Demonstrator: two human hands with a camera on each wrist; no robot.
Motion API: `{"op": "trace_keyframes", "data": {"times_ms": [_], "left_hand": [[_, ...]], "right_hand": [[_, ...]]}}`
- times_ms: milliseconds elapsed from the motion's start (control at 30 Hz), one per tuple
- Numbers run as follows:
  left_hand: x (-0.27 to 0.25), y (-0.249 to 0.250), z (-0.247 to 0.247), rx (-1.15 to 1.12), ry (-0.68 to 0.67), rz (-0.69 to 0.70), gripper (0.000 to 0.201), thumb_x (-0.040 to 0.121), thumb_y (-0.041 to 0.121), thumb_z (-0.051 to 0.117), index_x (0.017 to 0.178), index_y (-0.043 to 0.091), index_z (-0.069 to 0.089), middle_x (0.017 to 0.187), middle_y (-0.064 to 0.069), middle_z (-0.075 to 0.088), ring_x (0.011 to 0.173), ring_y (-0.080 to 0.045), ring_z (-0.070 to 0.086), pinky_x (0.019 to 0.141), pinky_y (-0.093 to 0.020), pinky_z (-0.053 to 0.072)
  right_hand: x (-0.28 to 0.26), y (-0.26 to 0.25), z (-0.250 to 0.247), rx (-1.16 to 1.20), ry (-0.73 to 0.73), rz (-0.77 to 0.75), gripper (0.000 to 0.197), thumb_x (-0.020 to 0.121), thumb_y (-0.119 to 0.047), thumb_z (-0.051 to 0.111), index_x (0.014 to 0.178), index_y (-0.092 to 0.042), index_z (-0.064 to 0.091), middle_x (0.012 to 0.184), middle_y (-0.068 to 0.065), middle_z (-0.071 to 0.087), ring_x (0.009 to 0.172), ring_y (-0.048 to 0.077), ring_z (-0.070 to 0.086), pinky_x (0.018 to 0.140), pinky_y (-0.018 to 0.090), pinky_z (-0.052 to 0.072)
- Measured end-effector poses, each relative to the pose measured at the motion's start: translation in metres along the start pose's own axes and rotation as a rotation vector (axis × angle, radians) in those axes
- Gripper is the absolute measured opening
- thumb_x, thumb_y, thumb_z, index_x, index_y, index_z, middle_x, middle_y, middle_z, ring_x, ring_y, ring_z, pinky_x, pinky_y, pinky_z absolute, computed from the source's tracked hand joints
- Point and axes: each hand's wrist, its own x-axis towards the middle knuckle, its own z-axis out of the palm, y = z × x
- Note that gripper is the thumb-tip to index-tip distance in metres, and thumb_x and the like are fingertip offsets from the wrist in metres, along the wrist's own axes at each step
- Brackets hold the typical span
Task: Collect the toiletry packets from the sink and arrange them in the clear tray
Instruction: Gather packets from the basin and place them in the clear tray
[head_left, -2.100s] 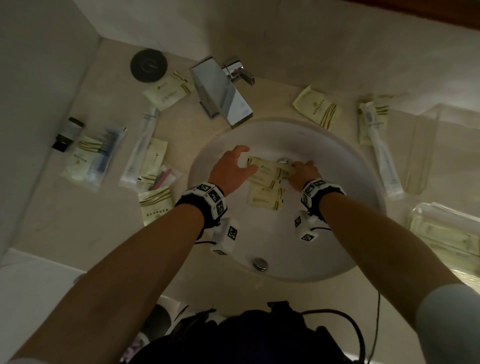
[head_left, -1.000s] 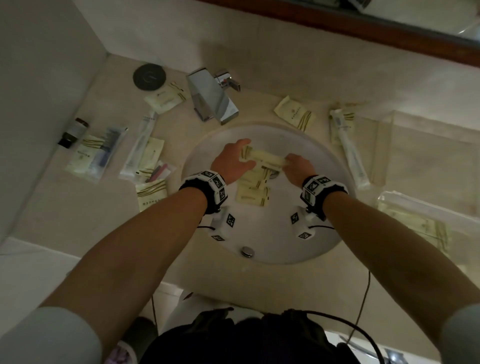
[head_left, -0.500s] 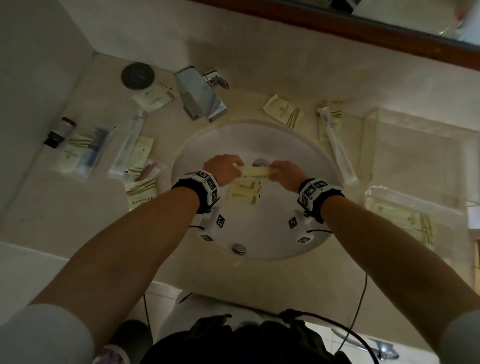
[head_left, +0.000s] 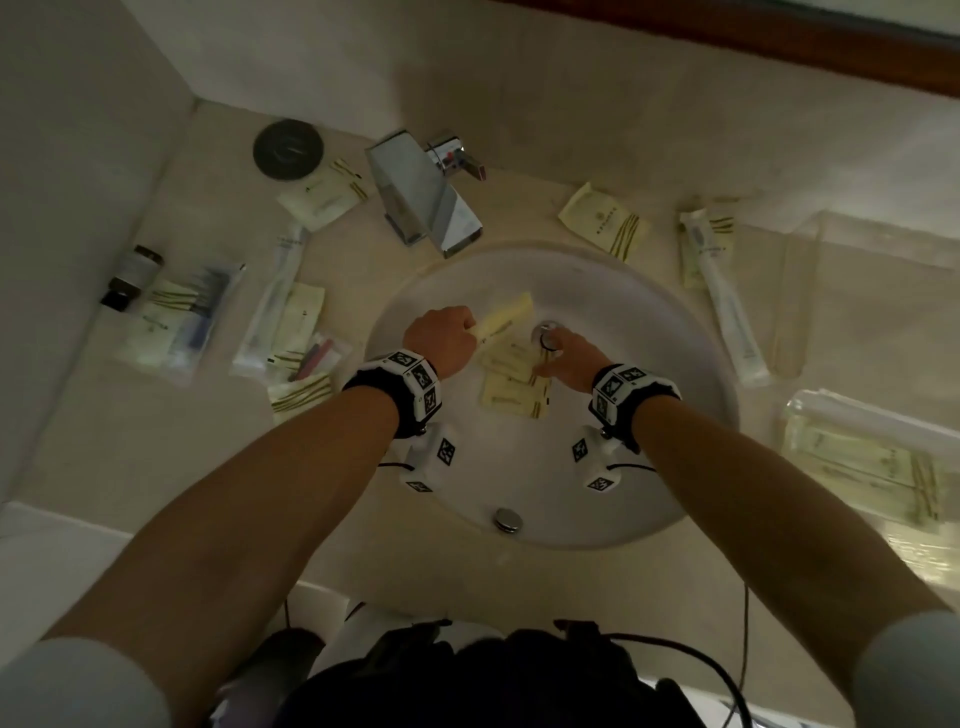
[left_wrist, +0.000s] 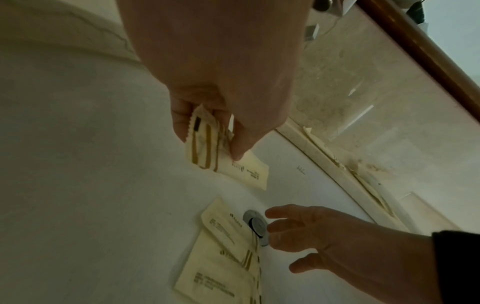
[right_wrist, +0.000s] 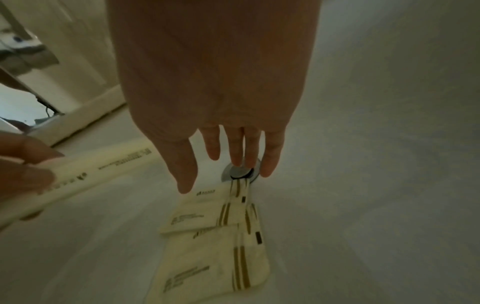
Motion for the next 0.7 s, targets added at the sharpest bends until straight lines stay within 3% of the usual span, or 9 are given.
{"op": "trace_keyframes", "data": {"times_ms": [100,267,367,500,700], "left_hand": [[0.002,-0.005,-0.002,-0.041,-0.014,-0.003,0.029,0.091,0.021,0.050,0.118,0.018,0.060,0.110,-0.010,0.068,0.094,-0.030,0.065,0.085,-0.038,0.054],[0.004,-0.013,-0.006,-0.056,-0.020,-0.005,0.031,0.092,0.020,0.052,0.121,0.016,0.059,0.115,-0.011,0.067,0.097,-0.032,0.065,0.087,-0.038,0.053],[0.004,-0.015,-0.006,-0.056,-0.014,0.008,0.030,0.092,0.021,0.053,0.121,0.015,0.059,0.116,-0.011,0.065,0.097,-0.031,0.064,0.087,-0.038,0.052],[0.003,-0.017,-0.006,-0.050,0.003,0.016,0.030,0.092,0.022,0.053,0.121,0.016,0.060,0.118,-0.009,0.065,0.100,-0.029,0.063,0.087,-0.036,0.051],[0.002,-0.019,-0.008,-0.048,0.022,0.012,0.029,0.092,0.022,0.053,0.119,0.017,0.061,0.120,-0.008,0.064,0.103,-0.027,0.062,0.088,-0.034,0.050]], "right_hand": [[0.012,0.000,0.010,-0.008,-0.015,0.005,0.074,0.088,-0.024,0.067,0.148,-0.010,0.026,0.154,0.012,0.027,0.136,0.032,0.036,0.109,0.037,0.035],[0.026,0.003,0.024,-0.145,0.005,-0.006,0.085,0.088,-0.030,0.066,0.153,-0.011,0.014,0.161,0.010,0.009,0.147,0.028,0.014,0.119,0.038,0.020],[0.029,0.003,0.029,-0.208,0.012,-0.006,0.083,0.088,-0.037,0.064,0.152,-0.017,0.016,0.161,0.010,0.007,0.148,0.029,0.010,0.118,0.044,0.022],[0.029,0.000,0.034,-0.329,-0.013,-0.006,0.075,0.087,-0.041,0.063,0.150,-0.027,0.025,0.159,0.014,0.009,0.145,0.035,0.017,0.112,0.047,0.032],[0.027,0.000,0.038,-0.452,-0.001,-0.005,0.071,0.083,-0.042,0.068,0.144,-0.025,0.035,0.155,0.015,0.017,0.143,0.035,0.020,0.109,0.048,0.034]]}}
